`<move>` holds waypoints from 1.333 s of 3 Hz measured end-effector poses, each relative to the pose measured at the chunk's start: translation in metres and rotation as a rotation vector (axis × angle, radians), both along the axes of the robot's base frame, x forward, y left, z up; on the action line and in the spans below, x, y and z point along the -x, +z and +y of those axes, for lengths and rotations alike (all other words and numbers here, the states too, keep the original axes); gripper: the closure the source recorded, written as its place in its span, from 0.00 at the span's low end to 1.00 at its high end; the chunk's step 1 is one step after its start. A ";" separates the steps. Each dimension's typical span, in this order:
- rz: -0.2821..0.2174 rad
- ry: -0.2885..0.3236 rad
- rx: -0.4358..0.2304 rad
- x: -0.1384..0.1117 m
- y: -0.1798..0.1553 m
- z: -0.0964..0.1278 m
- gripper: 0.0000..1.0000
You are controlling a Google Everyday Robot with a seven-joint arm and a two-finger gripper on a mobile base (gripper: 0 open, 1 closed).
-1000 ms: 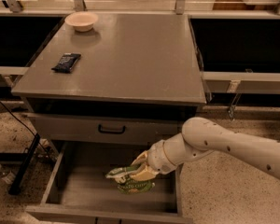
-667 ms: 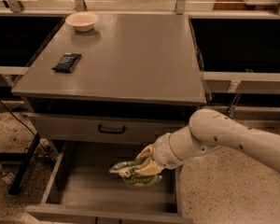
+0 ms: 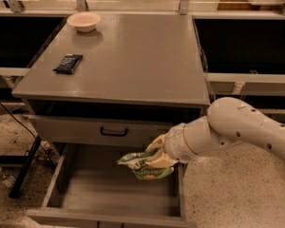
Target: Pick green jalapeno chip bag from middle drawer and place on counter
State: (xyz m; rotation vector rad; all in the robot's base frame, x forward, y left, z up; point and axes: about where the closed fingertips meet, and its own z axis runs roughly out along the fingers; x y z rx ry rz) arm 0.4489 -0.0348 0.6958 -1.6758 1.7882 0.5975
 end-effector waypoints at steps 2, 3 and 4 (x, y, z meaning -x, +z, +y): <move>0.040 -0.145 0.011 -0.021 -0.022 -0.055 1.00; 0.028 -0.281 0.048 -0.034 -0.012 -0.120 1.00; 0.028 -0.281 0.048 -0.034 -0.012 -0.120 1.00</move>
Offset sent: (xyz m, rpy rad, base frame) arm 0.0412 -0.1288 -0.0391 -0.0268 0.0696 -0.3228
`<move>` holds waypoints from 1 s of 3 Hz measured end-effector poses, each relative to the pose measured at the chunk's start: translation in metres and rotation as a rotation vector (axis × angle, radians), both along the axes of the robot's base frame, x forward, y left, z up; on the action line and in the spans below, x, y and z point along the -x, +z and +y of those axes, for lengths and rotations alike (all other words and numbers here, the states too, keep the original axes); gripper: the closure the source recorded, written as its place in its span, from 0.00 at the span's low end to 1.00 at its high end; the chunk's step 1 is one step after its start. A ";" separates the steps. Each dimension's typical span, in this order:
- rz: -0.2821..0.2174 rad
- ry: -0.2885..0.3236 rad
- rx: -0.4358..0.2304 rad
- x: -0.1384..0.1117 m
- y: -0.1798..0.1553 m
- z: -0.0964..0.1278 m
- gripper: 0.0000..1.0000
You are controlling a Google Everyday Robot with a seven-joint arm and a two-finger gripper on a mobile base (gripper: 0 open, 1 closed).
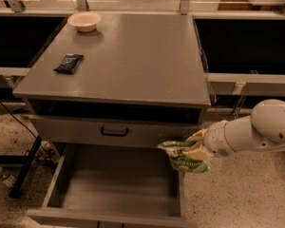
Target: Pick green jalapeno chip bag from middle drawer and place on counter
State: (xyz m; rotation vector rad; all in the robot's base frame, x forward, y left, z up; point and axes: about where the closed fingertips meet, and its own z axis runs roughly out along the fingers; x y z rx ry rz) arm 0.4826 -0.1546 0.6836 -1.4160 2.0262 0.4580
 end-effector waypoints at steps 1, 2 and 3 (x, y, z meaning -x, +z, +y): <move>-0.022 0.021 -0.039 0.004 0.018 0.014 1.00; -0.108 0.027 -0.031 0.009 0.064 0.012 1.00; -0.157 0.014 -0.014 0.007 0.093 0.002 1.00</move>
Offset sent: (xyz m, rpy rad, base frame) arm -0.0152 0.0062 0.1164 0.0231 -0.2042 0.0258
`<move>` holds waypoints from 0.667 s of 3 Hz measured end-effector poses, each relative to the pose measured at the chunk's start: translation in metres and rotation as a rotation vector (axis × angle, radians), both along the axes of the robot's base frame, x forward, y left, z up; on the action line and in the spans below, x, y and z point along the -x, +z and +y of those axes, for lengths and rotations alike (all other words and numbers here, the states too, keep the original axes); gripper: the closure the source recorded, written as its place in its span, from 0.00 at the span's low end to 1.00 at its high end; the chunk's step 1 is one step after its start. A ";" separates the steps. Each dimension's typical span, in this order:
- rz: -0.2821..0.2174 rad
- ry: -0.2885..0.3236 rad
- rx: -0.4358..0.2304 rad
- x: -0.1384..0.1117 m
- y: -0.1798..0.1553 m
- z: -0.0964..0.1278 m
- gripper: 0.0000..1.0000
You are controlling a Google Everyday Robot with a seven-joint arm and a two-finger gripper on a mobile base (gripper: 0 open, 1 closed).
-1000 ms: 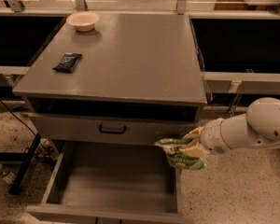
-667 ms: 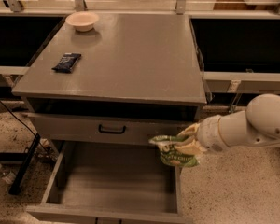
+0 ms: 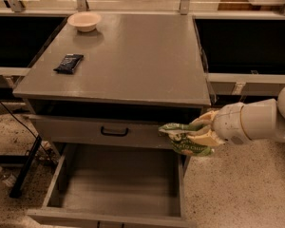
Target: Pick green jalapeno chip bag from middle drawer and place on counter
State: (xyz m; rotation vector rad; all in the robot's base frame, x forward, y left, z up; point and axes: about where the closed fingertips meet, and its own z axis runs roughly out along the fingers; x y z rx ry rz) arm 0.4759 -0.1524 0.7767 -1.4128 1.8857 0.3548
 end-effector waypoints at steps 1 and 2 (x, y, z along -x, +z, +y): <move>-0.043 -0.037 0.015 -0.010 0.027 -0.018 1.00; -0.118 -0.084 0.006 -0.011 0.072 -0.047 1.00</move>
Offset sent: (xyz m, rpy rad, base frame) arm 0.0244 -0.0653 0.0937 -0.0193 -0.1500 -0.1290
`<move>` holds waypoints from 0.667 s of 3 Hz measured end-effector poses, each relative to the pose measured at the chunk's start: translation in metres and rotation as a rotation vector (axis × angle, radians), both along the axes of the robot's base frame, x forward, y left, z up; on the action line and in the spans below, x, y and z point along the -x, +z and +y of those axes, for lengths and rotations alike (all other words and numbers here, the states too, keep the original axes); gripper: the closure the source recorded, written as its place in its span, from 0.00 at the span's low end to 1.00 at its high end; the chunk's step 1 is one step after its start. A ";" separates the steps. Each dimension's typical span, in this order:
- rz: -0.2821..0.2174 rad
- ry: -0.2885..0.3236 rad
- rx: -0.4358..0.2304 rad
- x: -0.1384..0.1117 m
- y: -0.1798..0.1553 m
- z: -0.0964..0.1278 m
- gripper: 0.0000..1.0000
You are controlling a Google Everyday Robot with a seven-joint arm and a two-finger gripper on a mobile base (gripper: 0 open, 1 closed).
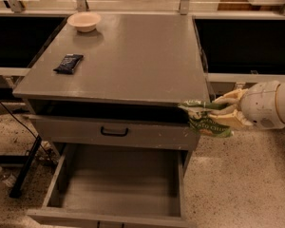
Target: Pick green jalapeno chip bag from middle drawer and place on counter
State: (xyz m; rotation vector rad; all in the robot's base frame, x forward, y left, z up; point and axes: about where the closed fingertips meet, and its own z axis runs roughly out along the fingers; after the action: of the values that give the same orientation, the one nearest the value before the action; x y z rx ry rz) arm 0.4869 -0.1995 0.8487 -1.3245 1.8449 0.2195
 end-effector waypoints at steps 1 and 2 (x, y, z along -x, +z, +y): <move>0.000 0.000 0.000 0.000 0.000 0.000 1.00; -0.048 0.028 0.019 -0.007 0.046 -0.001 1.00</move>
Offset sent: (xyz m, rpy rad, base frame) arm 0.0221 -0.0064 0.0944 -0.0424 -0.1078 0.0345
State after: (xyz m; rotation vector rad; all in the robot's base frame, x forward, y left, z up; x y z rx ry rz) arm 0.4936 -0.2006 0.8942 -1.3575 1.7938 0.1844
